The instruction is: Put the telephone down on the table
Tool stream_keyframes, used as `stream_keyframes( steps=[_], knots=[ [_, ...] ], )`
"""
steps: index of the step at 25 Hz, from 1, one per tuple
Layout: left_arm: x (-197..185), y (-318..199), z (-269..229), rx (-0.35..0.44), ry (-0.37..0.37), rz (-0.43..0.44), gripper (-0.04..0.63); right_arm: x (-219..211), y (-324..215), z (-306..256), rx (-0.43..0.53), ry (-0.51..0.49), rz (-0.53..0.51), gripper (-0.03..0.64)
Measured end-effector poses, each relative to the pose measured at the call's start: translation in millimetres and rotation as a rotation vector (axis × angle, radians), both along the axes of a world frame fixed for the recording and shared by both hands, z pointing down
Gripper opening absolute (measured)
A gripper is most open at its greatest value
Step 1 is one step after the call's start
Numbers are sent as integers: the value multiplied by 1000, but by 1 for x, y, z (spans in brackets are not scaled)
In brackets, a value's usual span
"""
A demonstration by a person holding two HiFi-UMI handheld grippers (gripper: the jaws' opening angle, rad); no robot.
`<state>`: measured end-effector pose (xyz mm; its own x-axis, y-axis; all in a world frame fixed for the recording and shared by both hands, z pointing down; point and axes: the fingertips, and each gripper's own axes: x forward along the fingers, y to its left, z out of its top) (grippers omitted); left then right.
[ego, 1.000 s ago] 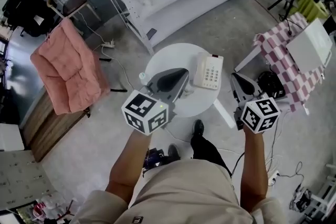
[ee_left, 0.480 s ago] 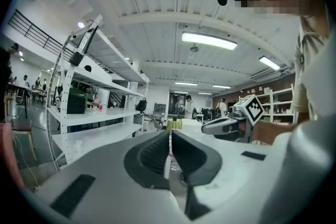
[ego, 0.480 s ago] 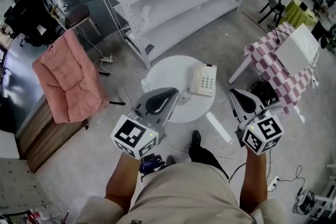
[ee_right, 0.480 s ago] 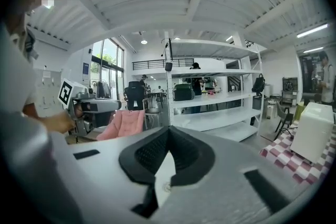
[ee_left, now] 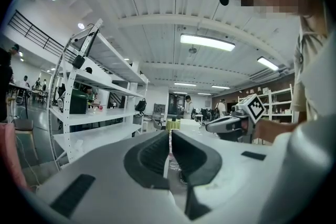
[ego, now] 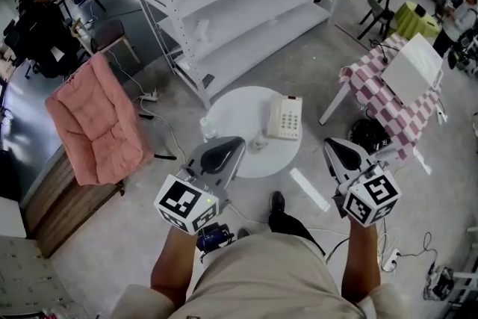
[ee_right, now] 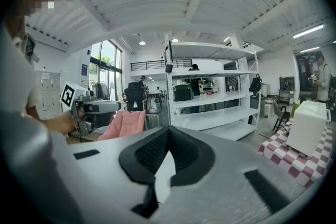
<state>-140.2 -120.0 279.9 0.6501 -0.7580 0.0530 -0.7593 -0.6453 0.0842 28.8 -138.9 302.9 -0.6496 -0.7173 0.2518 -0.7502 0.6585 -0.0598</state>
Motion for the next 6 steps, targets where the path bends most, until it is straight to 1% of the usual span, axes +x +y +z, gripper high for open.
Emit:
stream_keyframes(
  steps=[6],
  knots=[
    [-4,12,-3,-8,-1,-7,17,-1,12,2,-3,1,1,-9]
  ],
)
